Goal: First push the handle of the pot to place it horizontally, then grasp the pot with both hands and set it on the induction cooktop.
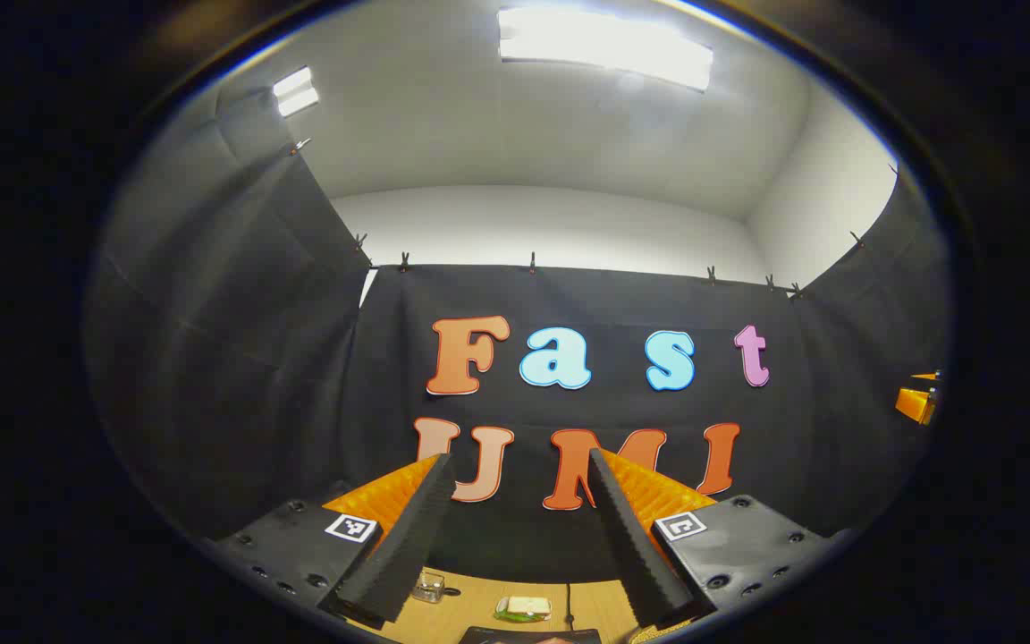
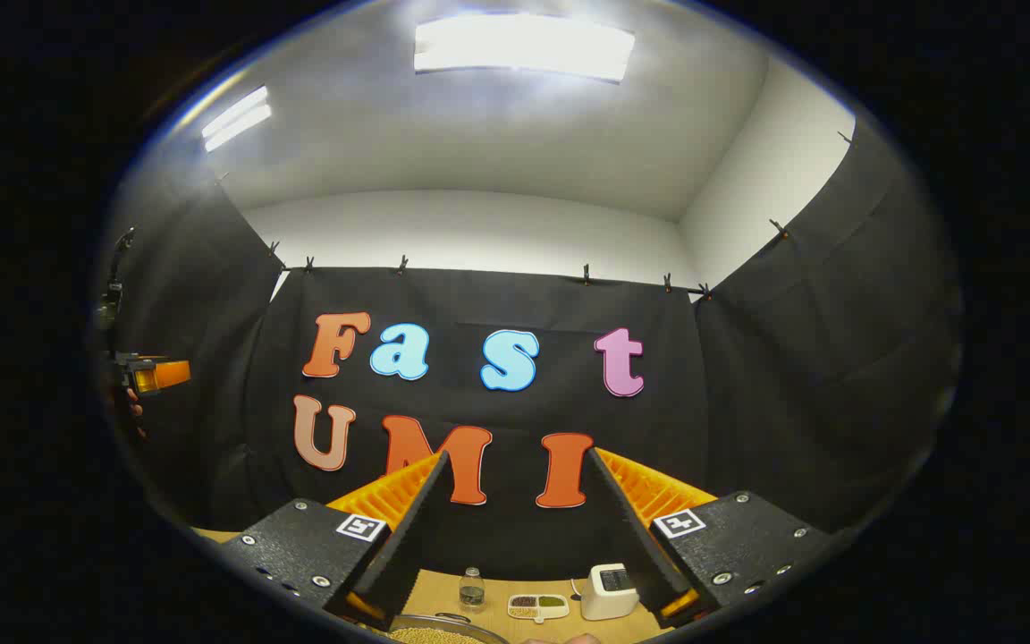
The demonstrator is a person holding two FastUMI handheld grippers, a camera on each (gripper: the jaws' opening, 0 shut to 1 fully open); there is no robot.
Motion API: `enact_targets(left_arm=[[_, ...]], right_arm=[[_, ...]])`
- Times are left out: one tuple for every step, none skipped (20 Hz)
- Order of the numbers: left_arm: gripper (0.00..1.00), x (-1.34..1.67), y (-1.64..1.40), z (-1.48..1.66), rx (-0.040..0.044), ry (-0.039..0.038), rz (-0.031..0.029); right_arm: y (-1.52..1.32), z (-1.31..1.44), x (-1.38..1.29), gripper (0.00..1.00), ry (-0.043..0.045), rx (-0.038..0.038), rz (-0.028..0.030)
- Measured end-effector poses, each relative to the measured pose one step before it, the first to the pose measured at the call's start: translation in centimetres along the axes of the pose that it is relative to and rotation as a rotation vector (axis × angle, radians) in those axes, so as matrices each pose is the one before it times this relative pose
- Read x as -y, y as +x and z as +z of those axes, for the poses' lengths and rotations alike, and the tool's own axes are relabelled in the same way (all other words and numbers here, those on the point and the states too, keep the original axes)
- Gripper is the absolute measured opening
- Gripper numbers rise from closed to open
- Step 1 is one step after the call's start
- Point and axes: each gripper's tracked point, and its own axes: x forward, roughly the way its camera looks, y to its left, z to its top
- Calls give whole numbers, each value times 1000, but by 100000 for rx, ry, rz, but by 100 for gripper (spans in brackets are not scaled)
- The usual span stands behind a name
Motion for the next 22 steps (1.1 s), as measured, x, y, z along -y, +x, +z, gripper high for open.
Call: enact_targets(left_arm=[[97,346,99,-250,-467,605,-200],[97,376,306,-285,-591,641,-493],[97,349,94,-178,-409,556,-493],[98,354,69,-172,-318,327,-527],[97,377,77,-39,76,183,-349],[97,383,71,2,310,372,-497],[97,272,-11,47,424,211,-491],[97,334,126,15,293,234,-468],[97,324,-79,204,463,48,-348],[96,491,40,18,-25,105,-636],[97,455,150,-333,-332,146,-566],[98,353,38,-100,-507,522,-252],[97,178,106,-140,-401,735,-103],[96,247,-71,-213,-547,568,-431],[96,486,-58,-301,-803,486,-1686],[98,291,-433,-347,-1090,850,-1291],[99,-308,-23,-342,-1023,281,54],[96,-98,-172,-25,-123,-667,-2],[98,-154,-34,272,817,-886,-57],[100,-219,-149,365,1409,-401,160],[100,-214,140,396,1810,-208,372],[100,-326,-270,398,1185,186,661]], right_arm=[[129,-167,69,93,449,-780,-125],[165,-227,83,93,426,-786,-55],[213,-185,217,93,384,-750,5],[308,-303,71,93,318,-768,13],[47,-470,191,93,445,-790,-27],[122,-307,59,93,654,-553,236],[27,-71,102,93,590,-579,111],[93,-240,76,93,433,-783,-88],[2,-213,179,93,391,-585,-57],[56,-182,93,93,525,-375,-298],[77,-160,-43,93,391,-336,-62],[68,-139,65,93,471,-317,-234],[150,-167,59,93,263,-644,-102],[4,-249,157,93,114,-1049,195],[-59,100,78,93,1075,75,92],[-25,195,-14,93,880,756,43],[-40,61,6,93,47,808,-366],[-195,93,63,93,-221,1099,-1006],[83,-59,-3,93,-554,877,-826],[-106,-53,-160,93,-359,922,-356],[-220,-9,54,93,-139,523,331],[-135,-122,-98,97,-82,-221,853]])
